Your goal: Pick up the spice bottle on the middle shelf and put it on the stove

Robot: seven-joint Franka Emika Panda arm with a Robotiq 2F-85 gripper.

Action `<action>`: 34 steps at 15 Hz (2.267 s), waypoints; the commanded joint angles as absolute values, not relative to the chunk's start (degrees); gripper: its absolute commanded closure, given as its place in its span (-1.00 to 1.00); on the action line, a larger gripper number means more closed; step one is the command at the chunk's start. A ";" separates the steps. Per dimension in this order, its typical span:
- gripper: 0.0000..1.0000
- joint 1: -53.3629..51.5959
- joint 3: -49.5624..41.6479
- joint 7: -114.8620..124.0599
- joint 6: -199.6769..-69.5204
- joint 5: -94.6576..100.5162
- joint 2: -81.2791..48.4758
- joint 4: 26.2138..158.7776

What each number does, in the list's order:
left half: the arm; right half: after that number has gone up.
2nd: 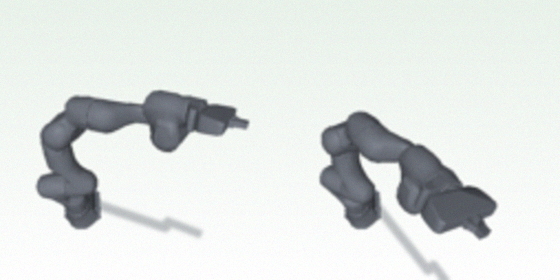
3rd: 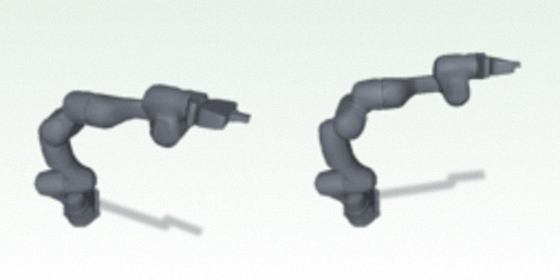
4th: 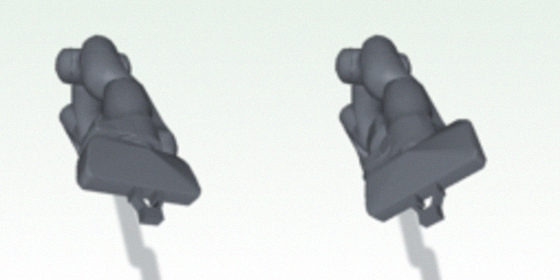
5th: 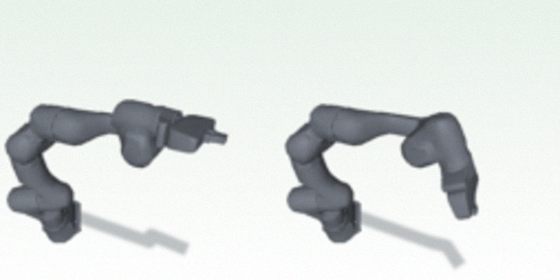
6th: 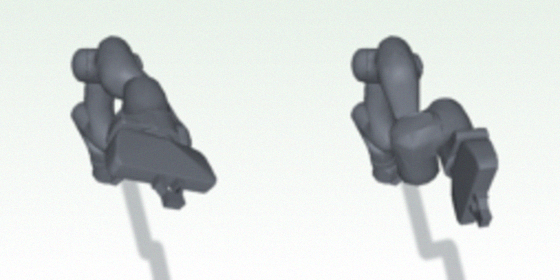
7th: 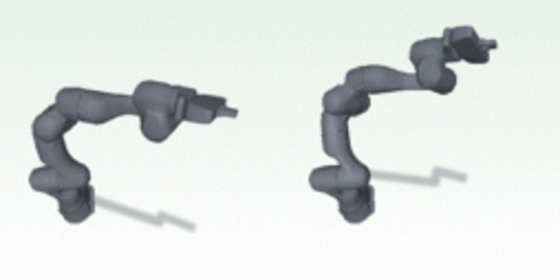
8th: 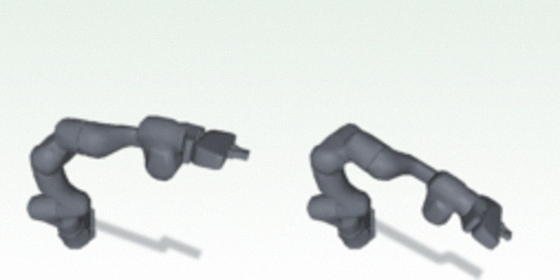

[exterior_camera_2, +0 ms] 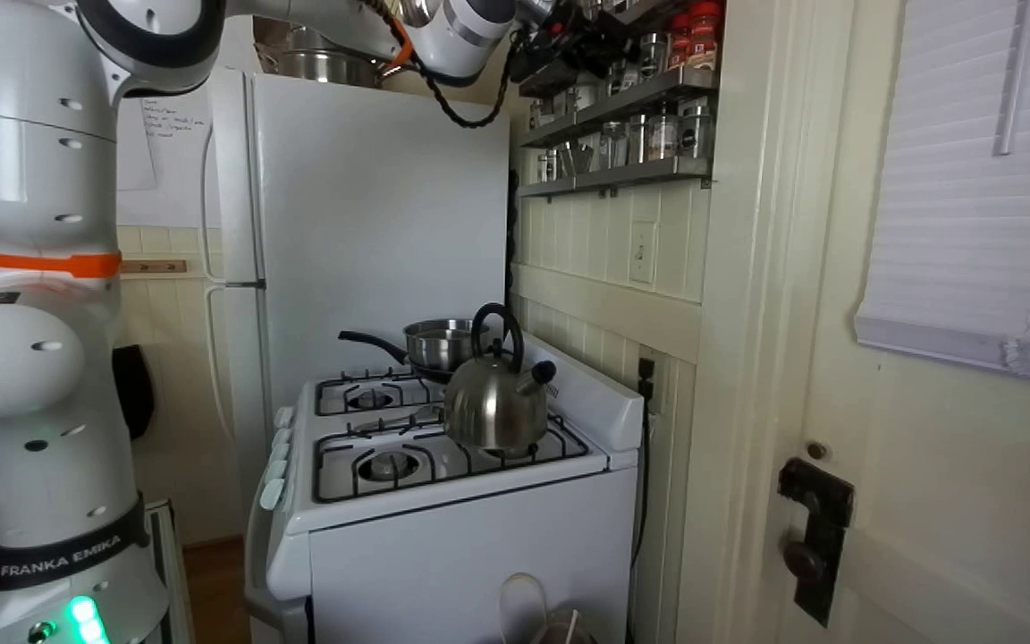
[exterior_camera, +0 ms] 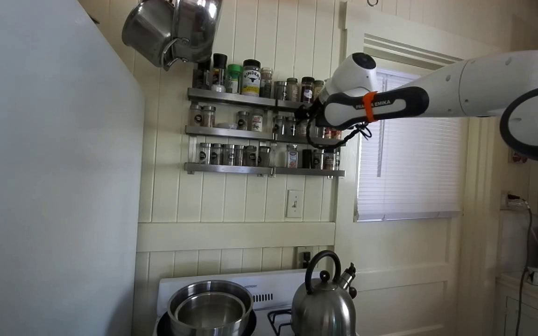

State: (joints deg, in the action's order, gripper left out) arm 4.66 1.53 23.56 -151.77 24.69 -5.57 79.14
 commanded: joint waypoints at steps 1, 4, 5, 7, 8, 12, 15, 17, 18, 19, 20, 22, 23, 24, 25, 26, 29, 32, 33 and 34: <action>-1.00 4.26 1.16 26.98 -153.44 27.01 -7.73 76.91; -1.00 4.17 1.33 26.83 -153.66 26.43 -8.40 76.36; -1.00 4.13 1.36 26.70 -153.98 26.31 -8.59 76.34; -1.00 4.06 1.30 26.90 -154.36 26.48 -9.02 76.07; -1.00 4.00 1.14 27.39 -154.67 26.95 -9.37 75.78; -0.61 3.85 0.87 28.72 -153.95 28.00 -10.32 74.75; -0.45 3.84 0.85 29.35 -153.62 28.49 -10.52 74.61; -0.48 3.79 0.91 29.40 -153.57 28.49 -10.45 74.69; -0.48 3.78 0.93 29.41 -153.54 28.47 -10.40 74.75; -0.44 3.75 0.91 29.43 -153.53 28.58 -10.33 74.82; -0.46 3.74 0.91 29.48 -153.49 28.59 -10.29 74.87; 0.02 3.82 0.90 29.49 -153.55 28.49 -10.18 75.07; 0.05 3.89 0.93 29.40 -153.63 28.22 -10.10 75.23; -0.02 3.91 0.88 29.41 -153.66 28.26 -10.03 75.35; 0.07 3.93 0.88 29.37 -153.57 28.01 -9.94 75.45; 0.14 3.95 0.79 29.34 -153.57 27.97 -9.88 75.56; 0.10 4.00 0.81 29.21 -153.62 27.82 -9.77 75.75; 0.00 4.07 0.80 28.89 -153.94 27.87 -9.80 75.86; -0.18 4.07 0.65 29.15 -154.56 28.32 -9.92 75.86; -0.39 4.04 0.39 29.70 -155.19 28.95 -10.09 75.77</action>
